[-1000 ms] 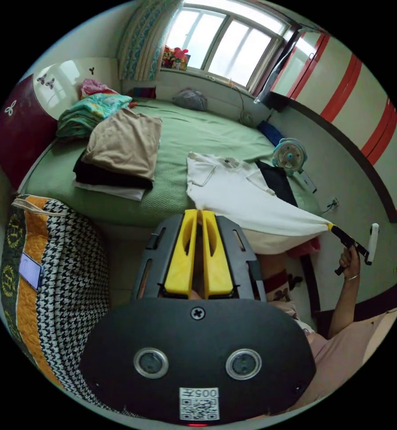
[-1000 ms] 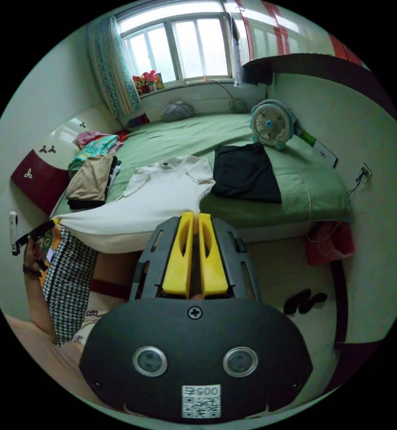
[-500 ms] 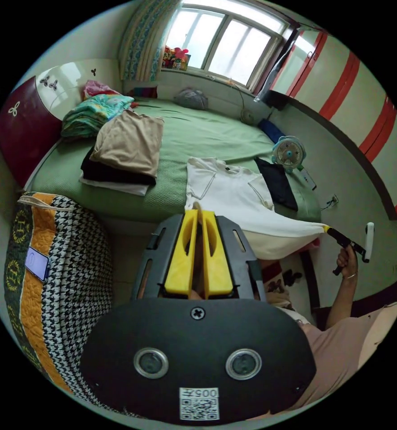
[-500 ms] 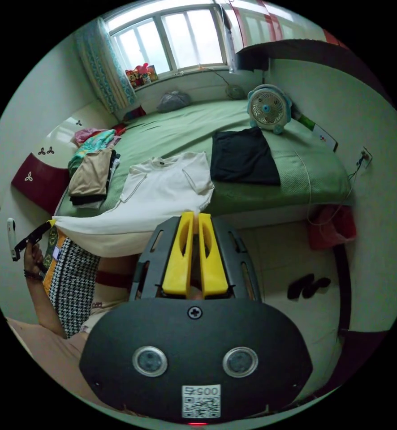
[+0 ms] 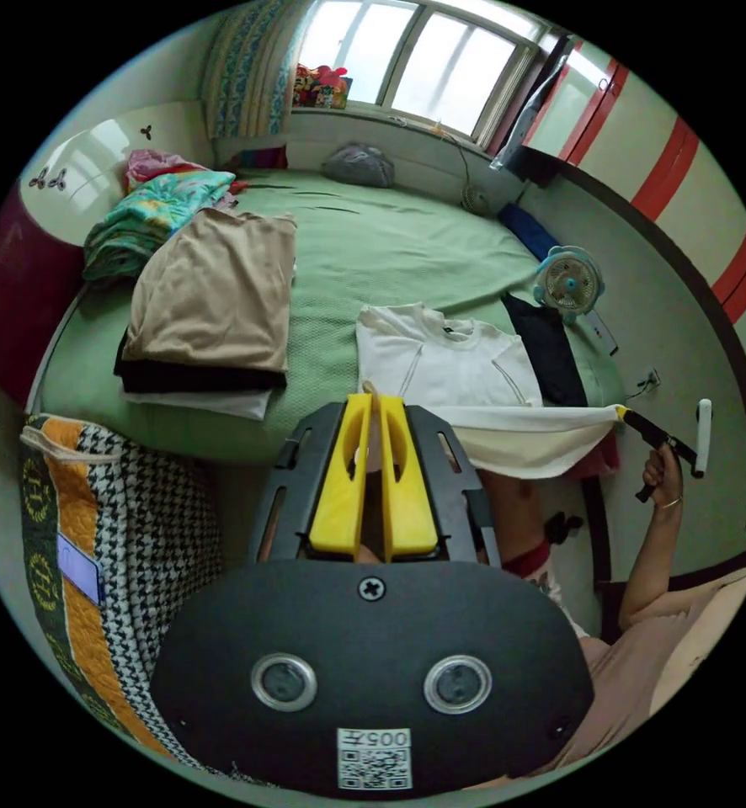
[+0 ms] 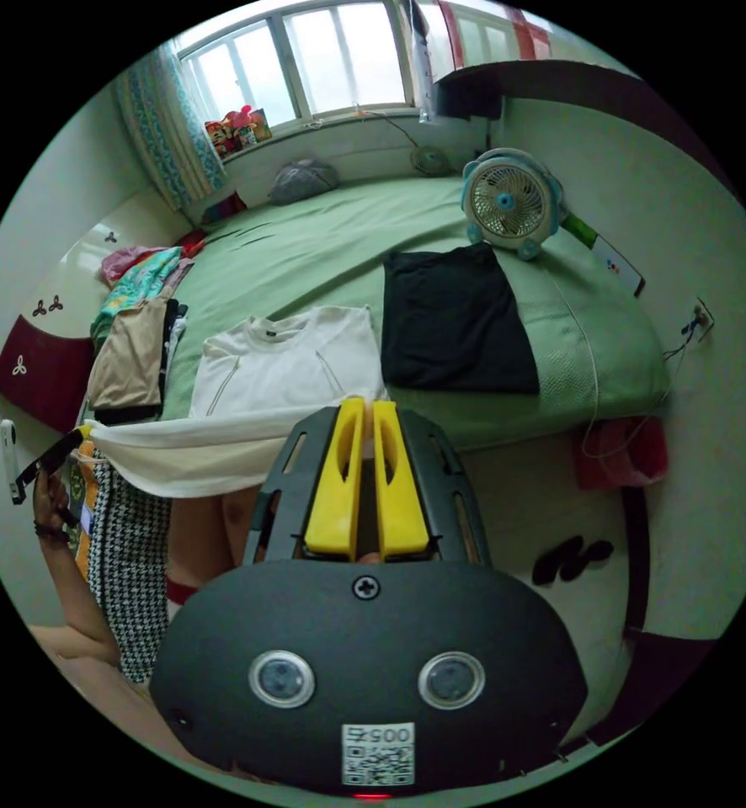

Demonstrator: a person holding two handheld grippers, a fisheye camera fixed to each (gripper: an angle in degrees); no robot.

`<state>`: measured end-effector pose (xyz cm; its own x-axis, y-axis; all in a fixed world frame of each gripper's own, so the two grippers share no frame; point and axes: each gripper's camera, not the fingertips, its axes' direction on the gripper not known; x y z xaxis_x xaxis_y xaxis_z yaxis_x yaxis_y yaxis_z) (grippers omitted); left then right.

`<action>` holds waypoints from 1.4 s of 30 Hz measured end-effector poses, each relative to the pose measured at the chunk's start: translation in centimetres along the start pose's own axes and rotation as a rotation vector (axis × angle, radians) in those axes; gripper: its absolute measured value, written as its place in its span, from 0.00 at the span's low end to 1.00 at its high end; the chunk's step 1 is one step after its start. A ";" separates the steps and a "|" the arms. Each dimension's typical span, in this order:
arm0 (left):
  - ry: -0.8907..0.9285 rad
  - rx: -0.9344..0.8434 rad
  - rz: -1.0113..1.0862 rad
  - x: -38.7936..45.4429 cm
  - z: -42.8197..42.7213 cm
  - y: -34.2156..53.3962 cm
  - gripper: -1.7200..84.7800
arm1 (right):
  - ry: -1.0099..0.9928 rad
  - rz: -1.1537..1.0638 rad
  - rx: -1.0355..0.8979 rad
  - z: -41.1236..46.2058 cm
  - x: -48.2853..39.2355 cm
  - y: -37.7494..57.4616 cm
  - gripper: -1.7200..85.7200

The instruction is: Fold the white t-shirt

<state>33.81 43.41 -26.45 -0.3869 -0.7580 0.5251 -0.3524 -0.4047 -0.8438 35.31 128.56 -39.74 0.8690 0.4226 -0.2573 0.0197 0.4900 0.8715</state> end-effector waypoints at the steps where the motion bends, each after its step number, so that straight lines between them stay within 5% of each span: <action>1: -0.001 -0.001 0.000 -0.1 0.6 -0.9 0.03 | 0.005 0.001 0.000 0.9 -0.1 -1.7 0.00; 16: -0.095 -0.088 -0.140 -4.3 23.3 -20.5 0.06 | 0.109 0.098 -0.187 24.0 -1.3 -22.2 0.06; 25: -0.080 -0.120 0.000 -4.8 28.1 -19.5 0.08 | 0.052 0.060 0.042 22.2 0.2 -19.8 0.10; 42: -0.090 -0.325 -0.035 -5.5 42.5 -15.3 0.09 | 0.090 -0.113 -0.221 30.4 -3.3 -12.7 0.11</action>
<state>77.53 32.09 -21.13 -0.2981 -0.7942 0.5295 -0.6233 -0.2582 -0.7381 47.28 97.74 -37.28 0.8197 0.4173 -0.3924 -0.0032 0.6884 0.7254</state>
